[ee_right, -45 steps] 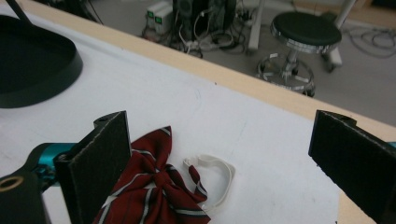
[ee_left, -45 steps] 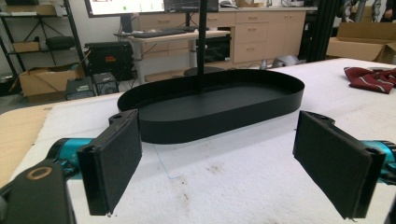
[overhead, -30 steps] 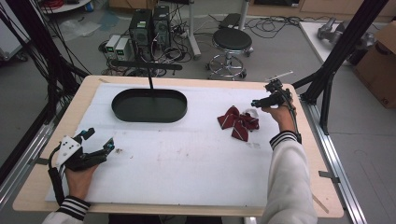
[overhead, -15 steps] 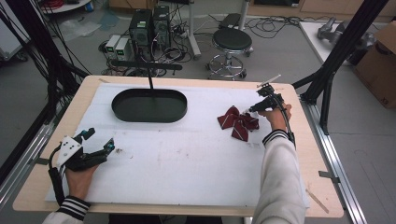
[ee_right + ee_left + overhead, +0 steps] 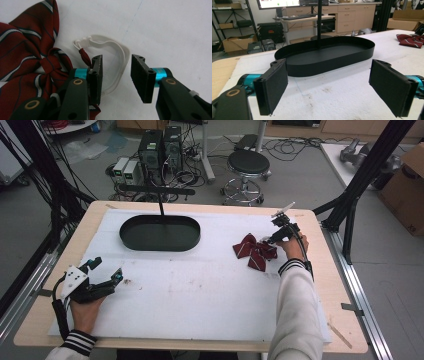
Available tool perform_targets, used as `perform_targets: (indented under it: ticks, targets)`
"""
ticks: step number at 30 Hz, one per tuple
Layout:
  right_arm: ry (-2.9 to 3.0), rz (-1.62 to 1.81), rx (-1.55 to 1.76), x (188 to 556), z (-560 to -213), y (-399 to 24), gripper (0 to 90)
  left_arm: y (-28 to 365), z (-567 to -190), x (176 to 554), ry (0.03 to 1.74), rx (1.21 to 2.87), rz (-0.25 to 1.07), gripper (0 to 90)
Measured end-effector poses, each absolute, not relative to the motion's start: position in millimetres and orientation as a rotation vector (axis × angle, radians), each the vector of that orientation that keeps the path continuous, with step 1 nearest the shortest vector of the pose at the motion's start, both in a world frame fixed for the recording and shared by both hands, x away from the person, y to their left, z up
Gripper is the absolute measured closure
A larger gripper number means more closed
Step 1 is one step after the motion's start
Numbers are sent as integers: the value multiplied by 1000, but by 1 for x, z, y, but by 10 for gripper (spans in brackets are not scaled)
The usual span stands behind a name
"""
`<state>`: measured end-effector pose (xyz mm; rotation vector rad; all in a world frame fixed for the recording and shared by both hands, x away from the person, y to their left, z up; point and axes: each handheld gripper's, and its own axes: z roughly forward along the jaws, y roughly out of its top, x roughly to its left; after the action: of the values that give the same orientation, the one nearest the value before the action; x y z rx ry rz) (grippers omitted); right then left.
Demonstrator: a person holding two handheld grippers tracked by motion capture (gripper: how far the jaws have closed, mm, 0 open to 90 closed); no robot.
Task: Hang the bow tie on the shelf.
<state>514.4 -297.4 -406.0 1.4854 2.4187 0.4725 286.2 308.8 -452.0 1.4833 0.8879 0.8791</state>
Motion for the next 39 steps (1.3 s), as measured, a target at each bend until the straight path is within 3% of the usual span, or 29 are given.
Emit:
perform_targets:
  ticks: [19, 23, 39]
  targets:
    - [2419, 409, 1576, 520, -413, -301, 769, 309, -452, 286, 888, 1483, 880, 158]
    - [2431, 399, 1577, 520, -412, -297, 864, 309, -452, 286, 886, 1486, 880, 159]
    - [2390, 495, 1563, 514, -401, -291, 869, 309, -452, 286, 886, 1483, 880, 159]
